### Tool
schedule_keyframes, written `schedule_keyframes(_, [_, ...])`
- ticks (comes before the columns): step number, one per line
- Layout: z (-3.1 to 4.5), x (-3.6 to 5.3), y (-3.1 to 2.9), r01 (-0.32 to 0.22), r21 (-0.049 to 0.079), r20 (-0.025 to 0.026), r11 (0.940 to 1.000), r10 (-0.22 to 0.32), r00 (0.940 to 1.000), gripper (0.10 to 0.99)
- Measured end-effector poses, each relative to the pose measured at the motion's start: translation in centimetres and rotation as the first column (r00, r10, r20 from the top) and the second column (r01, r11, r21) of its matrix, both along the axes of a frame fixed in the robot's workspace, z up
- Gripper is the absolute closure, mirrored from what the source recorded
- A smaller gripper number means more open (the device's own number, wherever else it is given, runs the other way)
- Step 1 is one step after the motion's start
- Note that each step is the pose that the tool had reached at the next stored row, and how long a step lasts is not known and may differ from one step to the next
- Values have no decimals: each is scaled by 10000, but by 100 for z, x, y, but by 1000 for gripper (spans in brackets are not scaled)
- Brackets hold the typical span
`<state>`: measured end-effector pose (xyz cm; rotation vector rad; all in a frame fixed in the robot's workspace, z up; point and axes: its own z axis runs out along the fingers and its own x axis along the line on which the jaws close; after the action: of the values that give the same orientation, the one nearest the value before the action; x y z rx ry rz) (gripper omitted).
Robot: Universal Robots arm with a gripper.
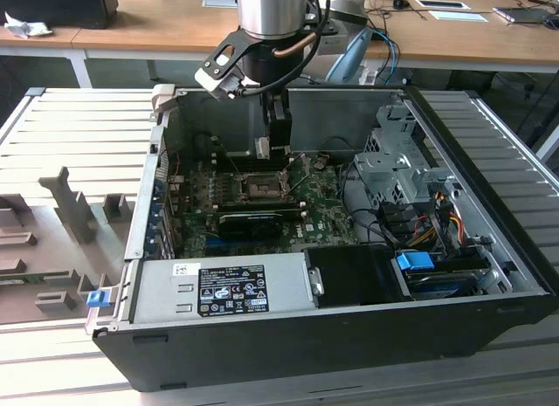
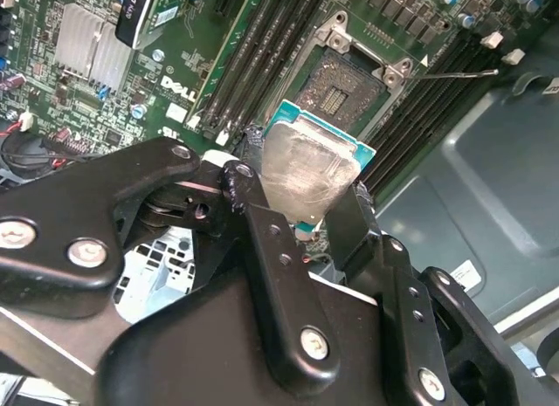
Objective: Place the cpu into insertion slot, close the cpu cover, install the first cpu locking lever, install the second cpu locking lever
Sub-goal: 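Place the cpu into insertion slot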
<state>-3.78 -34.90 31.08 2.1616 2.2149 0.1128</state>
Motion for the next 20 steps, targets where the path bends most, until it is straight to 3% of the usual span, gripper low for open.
schedule_keyframes(16, [-87, -31, 1, -595, 1, -1, 9982, 595, 9982, 557])
schedule_keyframes(20, [-174, -45, 8, -658, 5, 0, 9978, 658, 9978, 557])
